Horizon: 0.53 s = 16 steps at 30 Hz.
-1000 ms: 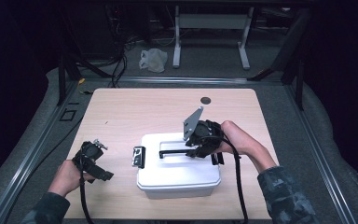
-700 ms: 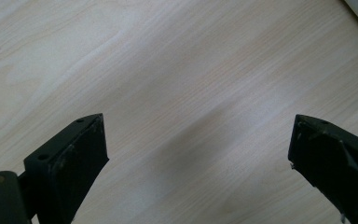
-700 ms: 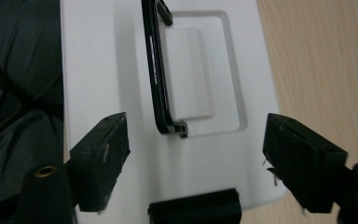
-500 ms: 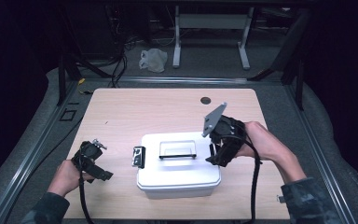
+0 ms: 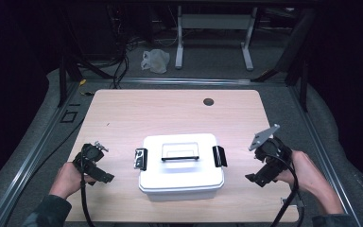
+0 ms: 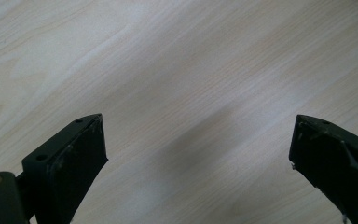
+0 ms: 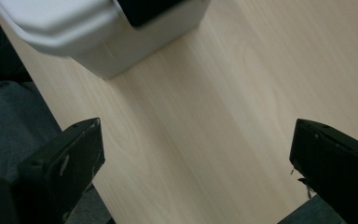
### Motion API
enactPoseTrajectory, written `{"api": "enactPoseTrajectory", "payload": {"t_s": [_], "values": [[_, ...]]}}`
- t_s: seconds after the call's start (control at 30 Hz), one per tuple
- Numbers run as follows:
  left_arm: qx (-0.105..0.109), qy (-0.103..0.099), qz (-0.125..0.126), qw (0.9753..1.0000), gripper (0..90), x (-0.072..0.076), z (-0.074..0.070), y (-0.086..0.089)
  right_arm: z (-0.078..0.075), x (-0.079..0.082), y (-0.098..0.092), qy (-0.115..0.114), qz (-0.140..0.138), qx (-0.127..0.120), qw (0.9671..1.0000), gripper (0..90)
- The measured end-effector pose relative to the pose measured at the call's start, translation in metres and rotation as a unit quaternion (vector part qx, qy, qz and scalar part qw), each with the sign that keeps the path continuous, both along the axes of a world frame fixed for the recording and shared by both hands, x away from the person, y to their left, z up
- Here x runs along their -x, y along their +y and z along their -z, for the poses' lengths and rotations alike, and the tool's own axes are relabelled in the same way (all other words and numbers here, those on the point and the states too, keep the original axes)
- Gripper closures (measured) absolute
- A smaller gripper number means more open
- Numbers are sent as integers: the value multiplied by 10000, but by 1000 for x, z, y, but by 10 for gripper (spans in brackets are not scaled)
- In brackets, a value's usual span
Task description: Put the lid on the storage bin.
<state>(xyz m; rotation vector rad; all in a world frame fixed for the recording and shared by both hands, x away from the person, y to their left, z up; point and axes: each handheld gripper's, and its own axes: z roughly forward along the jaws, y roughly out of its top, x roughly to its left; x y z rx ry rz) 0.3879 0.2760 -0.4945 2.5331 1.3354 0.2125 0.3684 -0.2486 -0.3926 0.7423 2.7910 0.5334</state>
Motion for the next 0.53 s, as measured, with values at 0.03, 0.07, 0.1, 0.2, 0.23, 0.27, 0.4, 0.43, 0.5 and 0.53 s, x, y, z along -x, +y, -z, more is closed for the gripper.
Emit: {"api": "enactPoseTrajectory", "payload": {"t_s": [0.03, 0.07, 0.1, 0.2, 0.23, 0.27, 0.4, 0.43, 0.5, 0.53], "values": [[10, -11, -10, 10000, 37, 0, 1, 0, 8, 0, -7, 63, 148, 26, 9999, 19], [12, 14, -3, 10000, 36, -1, 2, 0, 18, 1, -13, 94, 296, 117, 9994, 12], [-11, 20, -4, 10000, 36, -1, 3, 0, 27, 1, -18, 201, 435, 117, 9988, 13], [-53, 53, 8, 10000, 33, -2, 6, 0, 54, 0, -32, 369, 829, 137, 9958, 5], [-50, 44, -6, 10000, 31, -2, 6, 0, 62, -1, -36, 426, 970, 91, 9943, 0], [-47, 40, 3, 10000, 29, -3, 7, 0, 69, -1, -41, 419, 1128, 0, 9927, 0], [-66, 54, 52, 9999, 25, -4, 9, -2, 89, -1, -52, 368, 1619, 44, 9861, 0], [-65, 68, 55, 9999, 24, -5, 9, -3, 92, -1, -54, 347, 1687, -45, 9850, 0], [-103, 71, 124, 9998, 23, -5, 10, -6, 98, -1, -55, 248, 1803, -53, 9833, 0], [-106, 62, 147, 9998, 22, -6, 10, -7, 101, -1, -55, 247, 1833, -36, 9827, 0]]}}
